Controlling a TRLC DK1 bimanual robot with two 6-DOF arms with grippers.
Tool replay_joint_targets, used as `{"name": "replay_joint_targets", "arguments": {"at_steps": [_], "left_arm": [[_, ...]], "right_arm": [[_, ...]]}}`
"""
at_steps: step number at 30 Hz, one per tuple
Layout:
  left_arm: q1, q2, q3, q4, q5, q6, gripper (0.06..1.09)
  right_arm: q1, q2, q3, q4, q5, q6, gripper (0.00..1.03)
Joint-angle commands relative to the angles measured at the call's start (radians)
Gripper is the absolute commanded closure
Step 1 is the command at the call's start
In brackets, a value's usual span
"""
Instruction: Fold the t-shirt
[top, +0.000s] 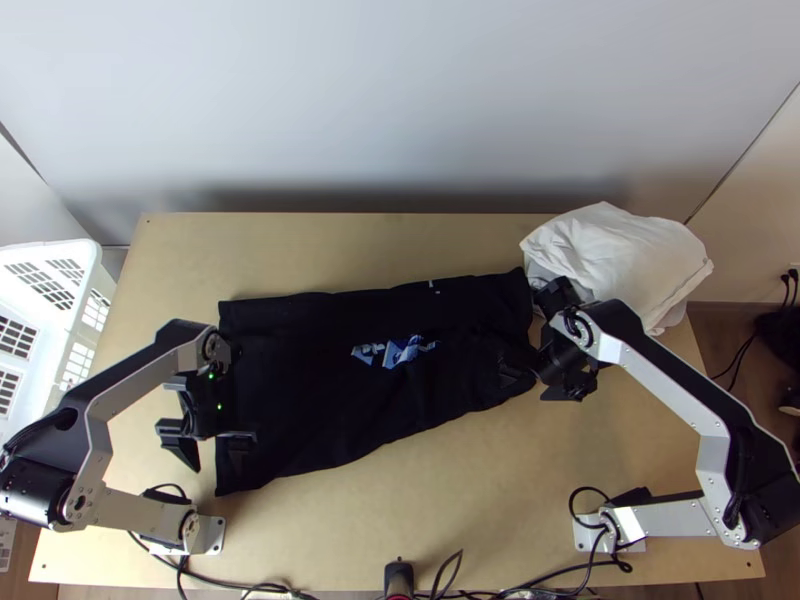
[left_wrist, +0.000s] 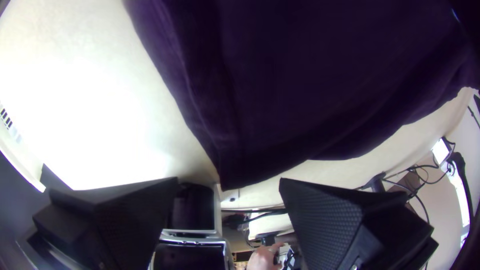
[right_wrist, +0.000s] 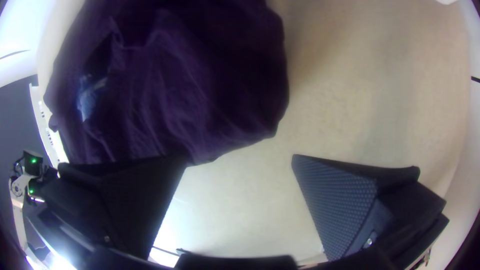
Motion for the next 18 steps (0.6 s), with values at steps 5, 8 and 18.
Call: {"name": "replay_joint_targets", "arguments": {"at_steps": [5,8,18], "left_arm": [[-0.033,-0.050,-0.131,0.118,0.209,-0.044,0.11],[-0.087,-0.051,-0.150,0.143,0.233,-0.077,0.11],[-0.136,-0.094,-0.189,0.215,0.252,-0.115,0.11]], "right_arm": [[0.016,0.016,0.015,0.000,-0.005,-0.001,0.05],[0.018,0.017,0.018,0.000,-0.005,-0.002,0.05],[0.015,0.014,0.026,-0.003,-0.005,-0.007,0.05]]}}
